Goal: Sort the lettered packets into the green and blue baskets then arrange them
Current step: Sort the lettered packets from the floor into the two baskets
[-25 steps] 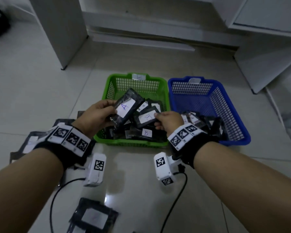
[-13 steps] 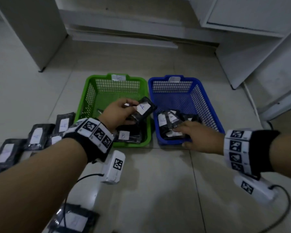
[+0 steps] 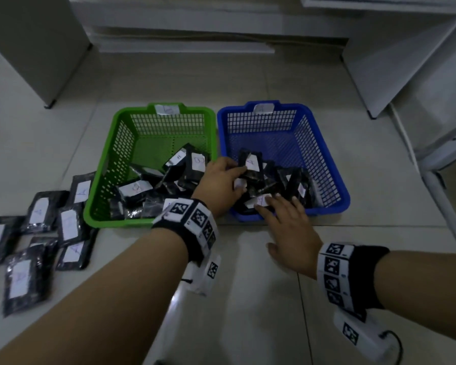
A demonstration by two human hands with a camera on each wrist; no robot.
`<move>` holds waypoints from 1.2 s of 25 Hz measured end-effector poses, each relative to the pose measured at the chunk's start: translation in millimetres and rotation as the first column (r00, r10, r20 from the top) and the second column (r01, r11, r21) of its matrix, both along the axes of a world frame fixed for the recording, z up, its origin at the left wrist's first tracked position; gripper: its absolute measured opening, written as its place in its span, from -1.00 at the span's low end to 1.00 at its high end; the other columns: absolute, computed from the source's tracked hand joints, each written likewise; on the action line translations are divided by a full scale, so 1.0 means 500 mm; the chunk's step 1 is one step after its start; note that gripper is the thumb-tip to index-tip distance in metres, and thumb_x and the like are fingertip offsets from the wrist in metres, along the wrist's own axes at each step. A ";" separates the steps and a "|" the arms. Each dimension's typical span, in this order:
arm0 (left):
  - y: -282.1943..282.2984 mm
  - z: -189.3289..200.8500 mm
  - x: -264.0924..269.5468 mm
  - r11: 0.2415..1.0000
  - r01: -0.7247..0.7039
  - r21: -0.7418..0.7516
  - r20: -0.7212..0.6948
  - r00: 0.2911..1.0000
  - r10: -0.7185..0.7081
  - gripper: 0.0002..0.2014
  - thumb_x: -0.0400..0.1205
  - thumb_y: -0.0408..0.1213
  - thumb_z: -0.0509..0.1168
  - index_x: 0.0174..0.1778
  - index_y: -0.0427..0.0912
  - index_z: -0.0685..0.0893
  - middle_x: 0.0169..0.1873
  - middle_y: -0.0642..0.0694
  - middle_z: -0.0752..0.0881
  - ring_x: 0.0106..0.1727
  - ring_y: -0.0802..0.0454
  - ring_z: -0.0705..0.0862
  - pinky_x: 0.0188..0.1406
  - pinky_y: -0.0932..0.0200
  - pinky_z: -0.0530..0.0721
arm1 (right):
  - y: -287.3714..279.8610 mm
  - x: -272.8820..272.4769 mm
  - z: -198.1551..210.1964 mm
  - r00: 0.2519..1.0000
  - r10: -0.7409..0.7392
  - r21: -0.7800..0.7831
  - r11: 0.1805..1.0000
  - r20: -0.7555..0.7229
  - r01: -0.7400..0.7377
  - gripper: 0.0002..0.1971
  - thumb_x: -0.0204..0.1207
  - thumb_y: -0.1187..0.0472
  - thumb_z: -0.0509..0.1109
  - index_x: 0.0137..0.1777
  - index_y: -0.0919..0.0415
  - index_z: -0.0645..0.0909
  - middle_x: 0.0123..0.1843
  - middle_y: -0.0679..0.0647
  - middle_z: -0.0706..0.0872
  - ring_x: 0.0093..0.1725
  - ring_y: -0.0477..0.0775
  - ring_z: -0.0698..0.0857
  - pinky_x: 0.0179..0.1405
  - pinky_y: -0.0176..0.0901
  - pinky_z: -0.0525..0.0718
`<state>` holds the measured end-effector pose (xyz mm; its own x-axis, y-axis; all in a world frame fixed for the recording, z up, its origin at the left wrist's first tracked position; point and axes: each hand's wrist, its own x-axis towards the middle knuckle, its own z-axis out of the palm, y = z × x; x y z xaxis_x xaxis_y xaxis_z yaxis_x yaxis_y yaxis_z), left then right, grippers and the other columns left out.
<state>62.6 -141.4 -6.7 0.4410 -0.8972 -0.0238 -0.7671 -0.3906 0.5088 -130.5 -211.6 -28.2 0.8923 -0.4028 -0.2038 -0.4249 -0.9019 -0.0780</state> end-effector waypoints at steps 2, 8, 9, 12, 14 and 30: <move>0.043 0.019 0.030 0.993 0.107 0.057 0.034 0.993 -0.109 -0.56 0.56 -0.14 0.36 0.38 -0.07 0.59 0.30 -0.17 0.50 0.34 -0.19 0.44 0.43 -0.05 0.41 | 0.007 0.007 0.012 0.998 -0.022 0.008 1.000 -0.062 0.022 -0.14 0.42 -0.06 0.37 0.66 0.02 0.05 0.68 0.12 0.10 0.69 0.19 0.01 0.62 0.22 -0.22; 0.241 0.062 0.112 0.929 0.332 0.164 0.094 0.932 -0.350 -0.70 0.50 -0.24 0.43 0.16 -0.08 0.72 0.15 -0.14 0.59 0.19 -0.13 0.57 0.22 -0.07 0.59 | 0.062 0.052 0.050 0.985 -0.063 0.085 0.993 -0.162 0.078 -0.20 0.49 -0.01 0.31 0.67 0.04 0.00 0.61 0.08 0.17 0.65 0.15 0.08 0.63 0.31 -0.22; 0.263 0.069 0.119 0.934 0.320 0.159 0.096 0.936 -0.337 -0.71 0.51 -0.24 0.43 0.16 -0.08 0.72 0.14 -0.14 0.60 0.18 -0.12 0.58 0.22 -0.07 0.60 | 0.077 0.062 0.058 0.987 -0.080 0.085 0.992 -0.142 0.093 -0.22 0.49 0.01 0.31 0.66 0.05 0.05 0.58 0.10 0.23 0.63 0.16 0.13 0.64 0.30 -0.17; 0.315 0.099 0.124 0.954 0.258 0.151 0.069 0.960 -0.271 -0.73 0.54 -0.25 0.40 0.16 -0.04 0.71 0.14 -0.06 0.62 0.16 0.00 0.59 0.23 0.06 0.58 | 0.122 0.083 0.081 0.998 -0.059 0.137 0.989 0.008 0.057 -0.34 0.47 0.10 0.30 0.59 0.05 0.23 0.43 0.09 0.36 0.49 0.18 0.30 0.59 0.13 0.16; 0.364 0.118 0.123 0.952 0.250 0.175 0.027 0.966 -0.258 -0.75 0.55 -0.26 0.37 0.15 -0.01 0.71 0.09 0.04 0.62 0.07 0.14 0.56 0.15 0.23 0.52 | 0.171 0.087 0.091 0.998 0.034 0.236 0.971 0.044 -0.044 -0.42 0.47 0.14 0.31 0.52 0.04 0.34 0.39 0.07 0.38 0.44 0.14 0.32 0.47 0.00 0.32; 0.718 -0.098 0.045 0.915 0.053 0.400 -0.073 0.997 -0.026 -0.42 0.32 -0.18 0.53 0.29 -0.05 0.58 0.17 -0.02 0.59 0.15 -0.03 0.53 0.15 0.16 0.53 | 0.520 0.035 -0.052 0.901 0.298 0.499 0.860 -0.316 -0.110 -0.42 0.24 0.08 0.63 0.12 0.13 0.36 0.10 0.06 0.36 -0.12 0.05 0.44 -0.33 -0.13 0.46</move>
<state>85.2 217.7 -55.9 0.3910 -0.8225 -0.4132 -0.7566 -0.5428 0.3646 -112.9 48.4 -54.2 0.7624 0.0043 -0.6471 -0.3166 -0.8697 -0.3788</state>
